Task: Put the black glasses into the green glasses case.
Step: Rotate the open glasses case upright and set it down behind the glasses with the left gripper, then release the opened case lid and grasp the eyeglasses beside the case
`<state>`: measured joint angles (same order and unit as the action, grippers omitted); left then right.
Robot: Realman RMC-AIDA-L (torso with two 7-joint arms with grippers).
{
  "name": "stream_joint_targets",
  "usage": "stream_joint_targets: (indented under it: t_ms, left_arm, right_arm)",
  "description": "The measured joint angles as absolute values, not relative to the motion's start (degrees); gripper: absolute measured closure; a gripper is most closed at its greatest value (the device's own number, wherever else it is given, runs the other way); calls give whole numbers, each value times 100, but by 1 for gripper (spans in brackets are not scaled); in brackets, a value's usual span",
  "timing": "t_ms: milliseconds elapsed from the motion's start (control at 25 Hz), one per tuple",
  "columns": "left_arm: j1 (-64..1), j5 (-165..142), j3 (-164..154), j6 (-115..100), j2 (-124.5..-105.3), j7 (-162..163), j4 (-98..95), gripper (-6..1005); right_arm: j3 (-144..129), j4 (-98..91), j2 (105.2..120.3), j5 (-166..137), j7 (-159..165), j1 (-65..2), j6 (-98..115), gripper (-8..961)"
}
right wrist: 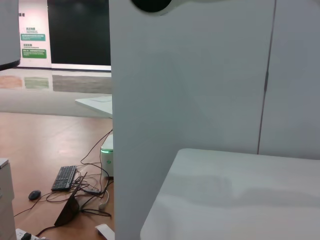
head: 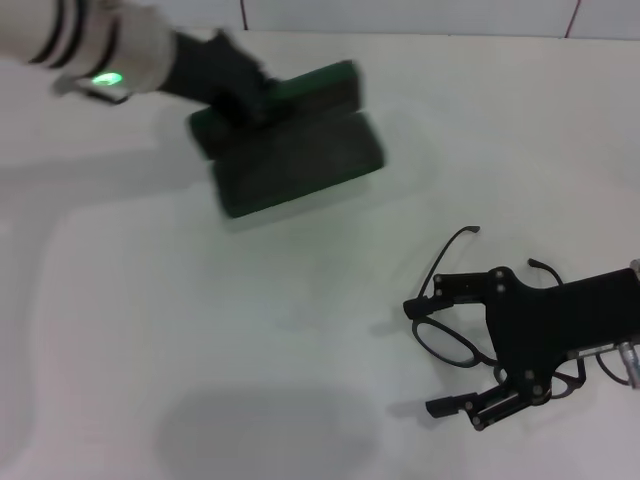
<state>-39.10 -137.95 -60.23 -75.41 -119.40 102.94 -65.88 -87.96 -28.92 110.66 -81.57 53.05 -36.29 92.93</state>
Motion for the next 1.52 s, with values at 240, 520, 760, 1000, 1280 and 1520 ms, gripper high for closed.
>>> stream_joint_targets:
  t_ms: [240, 520, 760, 1000, 1280, 1520]
  left_arm:
    - [-4913, -13632, -6217, -7196, -11959, 9774, -5312, 760]
    - [-5364, -13706, -6237, -7171, -11939, 9591, -4640, 746]
    - [-5323, -13813, -6511, -7161, -11954, 9572, -4609, 735]
    - [-5256, -13874, -6520, -7129, -11965, 9574, -4595, 724]
    - [-5094, -13529, -6488, -7222, -11961, 9457, -4721, 597]
    - [-4281, -11711, -6224, -7442, -11939, 8789, -5154, 467]
  right_arm:
    - [-8798, -2894, 11090, -8174, 5299, -3653, 9286, 69]
    - [-8798, -2900, 11072, -8194, 5290, -3658, 9275, 69]
    - [-8798, -2897, 11052, -8202, 5290, -3641, 9263, 68]
    - [-8798, -2893, 11049, -8208, 5290, -3634, 9263, 68]
    - [-8783, -2891, 11047, -8209, 5291, -3596, 9264, 69]
    - [-8576, -2892, 11047, -8210, 5291, -3558, 9272, 69]
